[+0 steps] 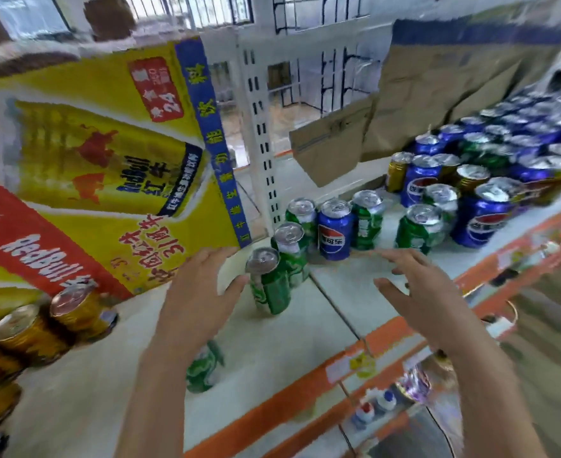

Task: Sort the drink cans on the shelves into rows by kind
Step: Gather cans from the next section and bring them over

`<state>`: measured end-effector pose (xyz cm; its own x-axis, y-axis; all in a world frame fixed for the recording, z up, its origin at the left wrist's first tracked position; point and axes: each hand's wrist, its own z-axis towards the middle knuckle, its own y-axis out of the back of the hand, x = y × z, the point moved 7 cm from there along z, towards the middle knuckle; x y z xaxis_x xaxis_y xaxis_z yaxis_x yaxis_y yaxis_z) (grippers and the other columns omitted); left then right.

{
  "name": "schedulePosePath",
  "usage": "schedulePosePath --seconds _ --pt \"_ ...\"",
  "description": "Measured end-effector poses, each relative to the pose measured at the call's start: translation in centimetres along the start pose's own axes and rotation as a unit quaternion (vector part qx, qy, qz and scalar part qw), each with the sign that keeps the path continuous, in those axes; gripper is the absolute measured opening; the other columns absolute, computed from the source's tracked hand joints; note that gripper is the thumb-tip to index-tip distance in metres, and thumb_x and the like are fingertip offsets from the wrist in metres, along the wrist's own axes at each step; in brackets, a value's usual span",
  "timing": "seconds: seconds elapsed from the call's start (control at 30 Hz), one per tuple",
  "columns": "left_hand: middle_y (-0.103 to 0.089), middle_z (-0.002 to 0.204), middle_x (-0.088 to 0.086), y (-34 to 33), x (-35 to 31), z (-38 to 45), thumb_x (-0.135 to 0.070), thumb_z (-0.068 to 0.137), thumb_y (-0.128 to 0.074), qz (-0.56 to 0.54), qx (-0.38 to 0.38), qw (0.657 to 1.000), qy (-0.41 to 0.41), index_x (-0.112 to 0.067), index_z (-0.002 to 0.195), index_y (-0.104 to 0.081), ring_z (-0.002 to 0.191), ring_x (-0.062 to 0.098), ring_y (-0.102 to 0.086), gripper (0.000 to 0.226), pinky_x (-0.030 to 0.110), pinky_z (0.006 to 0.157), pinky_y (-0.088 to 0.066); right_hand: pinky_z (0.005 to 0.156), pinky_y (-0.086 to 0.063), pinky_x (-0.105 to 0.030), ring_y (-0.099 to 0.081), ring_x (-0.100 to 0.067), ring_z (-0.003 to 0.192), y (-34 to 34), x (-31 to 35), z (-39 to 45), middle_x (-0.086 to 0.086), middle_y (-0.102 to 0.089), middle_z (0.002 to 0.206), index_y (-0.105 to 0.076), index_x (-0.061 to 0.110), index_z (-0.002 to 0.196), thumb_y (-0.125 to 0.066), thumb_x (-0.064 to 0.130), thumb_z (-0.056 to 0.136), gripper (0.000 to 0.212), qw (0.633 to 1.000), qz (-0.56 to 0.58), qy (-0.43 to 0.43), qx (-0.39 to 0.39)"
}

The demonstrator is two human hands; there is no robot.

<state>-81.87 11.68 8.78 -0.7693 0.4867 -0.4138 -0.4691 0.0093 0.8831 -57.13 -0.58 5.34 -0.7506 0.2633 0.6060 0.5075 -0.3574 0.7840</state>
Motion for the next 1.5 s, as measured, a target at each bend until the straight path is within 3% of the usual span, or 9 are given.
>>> schedulePosePath --seconds 0.27,0.37,0.5,0.63,0.8,1.0,1.2,1.37,1.5 --pt "-0.05 0.134 -0.001 -6.4 -11.9 5.7 -0.04 0.089 -0.057 -0.012 0.053 0.994 -0.1 -0.032 0.133 -0.049 0.122 0.021 -0.045 0.045 0.036 0.097 -0.04 0.08 -0.042 -0.031 -0.054 -0.021 0.106 7.0 -10.0 -0.1 0.0 -0.046 0.125 -0.046 0.018 0.13 -0.054 0.027 0.093 0.039 0.992 0.008 -0.1 -0.07" --pt "-0.052 0.123 -0.009 -8.3 -16.9 7.4 -0.039 0.09 -0.057 -0.019 0.049 0.988 -0.148 -0.032 0.128 -0.051 0.119 0.019 -0.045 0.04 0.027 0.086 -0.034 0.081 -0.045 -0.033 -0.055 -0.019 0.105 8.9 -13.1 0.6 0.001 -0.046 0.125 -0.045 0.02 0.131 -0.053 0.03 0.093 0.04 0.99 -0.005 -0.112 -0.081" --pt "-0.054 0.122 -0.007 -10.3 -21.5 10.3 -0.037 0.089 -0.059 -0.03 0.061 0.979 -0.193 -0.028 0.129 -0.052 0.112 0.017 -0.05 0.042 0.027 0.087 -0.037 0.084 -0.046 -0.034 -0.055 -0.021 0.104 10.9 -16.3 2.7 -0.001 -0.045 0.129 -0.042 0.02 0.135 -0.053 0.029 0.094 0.043 0.991 -0.015 -0.109 -0.075" --pt "-0.056 0.119 -0.003 -12.2 -24.6 14.6 -0.034 0.088 -0.06 -0.029 0.057 0.975 -0.211 -0.025 0.126 -0.056 0.107 0.016 -0.054 0.039 0.028 0.084 -0.039 0.081 -0.036 -0.023 -0.049 -0.023 0.114 13.1 -18.7 6.1 -0.007 -0.043 0.13 -0.041 0.015 0.135 -0.054 0.022 0.094 0.044 0.993 -0.033 -0.091 -0.071" --pt "-0.059 0.113 0.002 -16.4 -29.5 21.3 -0.031 0.089 -0.06 -0.035 0.092 0.967 -0.236 -0.021 0.12 -0.059 0.104 0.02 -0.055 0.033 0.038 0.093 -0.044 0.087 -0.037 -0.033 -0.04 -0.033 0.121 14.5 -21.7 12.4 -0.01 -0.037 0.137 -0.032 0.013 0.141 -0.051 0.017 0.093 0.052 0.988 -0.124 -0.078 -0.049" --pt "-0.038 0.143 0.009 -25.8 -36.4 25.7 -0.032 0.091 -0.057 0.213 0.223 0.881 -0.359 -0.014 0.143 -0.033 0.131 0.026 -0.039 0.061 0.041 0.103 -0.039 0.087 -0.045 -0.038 -0.042 -0.03 0.121 14.2 -25.0 18.0 -0.003 -0.024 0.146 -0.021 0.016 0.146 -0.054 0.019 0.09 0.065 0.968 -0.237 -0.073 0.05" --pt "-0.033 0.147 0.01 -30.9 -38.6 27.2 -0.038 0.088 -0.061 0.303 0.249 0.832 -0.393 -0.011 0.148 -0.018 0.134 0.029 -0.03 0.079 0.037 0.11 -0.028 0.085 -0.044 -0.039 -0.046 -0.032 0.116 12.4 -26.2 18.8 -0.006 -0.02 0.148 -0.009 0.016 0.149 -0.058 0.025 0.089 0.078 0.959 -0.264 -0.064 0.08" --pt "-0.039 0.141 0.007 -31.1 -38.4 27.2 -0.042 0.084 -0.064 0.291 0.2 0.85 -0.391 -0.014 0.144 -0.026 0.129 0.027 -0.03 0.076 0.039 0.106 -0.03 0.087 -0.045 -0.042 -0.041 -0.034 0.117 11.9 -26.0 18.4 -0.01 -0.021 0.146 -0.011 0.012 0.148 -0.059 0.014 0.087 0.077 0.969 -0.234 -0.06 0.056" --pt "-0.049 0.13 0.003 -27.8 -38.5 26.6 -0.049 0.074 -0.072 0.207 0.126 0.889 -0.389 -0.018 0.134 -0.043 0.123 0.022 -0.035 0.074 0.034 0.103 -0.029 0.085 -0.045 -0.043 -0.043 -0.033 0.12 13.3 -25.5 18.0 -0.008 -0.021 0.146 -0.013 0.015 0.148 -0.065 0.024 0.086 0.081 0.972 -0.214 -0.066 0.07"
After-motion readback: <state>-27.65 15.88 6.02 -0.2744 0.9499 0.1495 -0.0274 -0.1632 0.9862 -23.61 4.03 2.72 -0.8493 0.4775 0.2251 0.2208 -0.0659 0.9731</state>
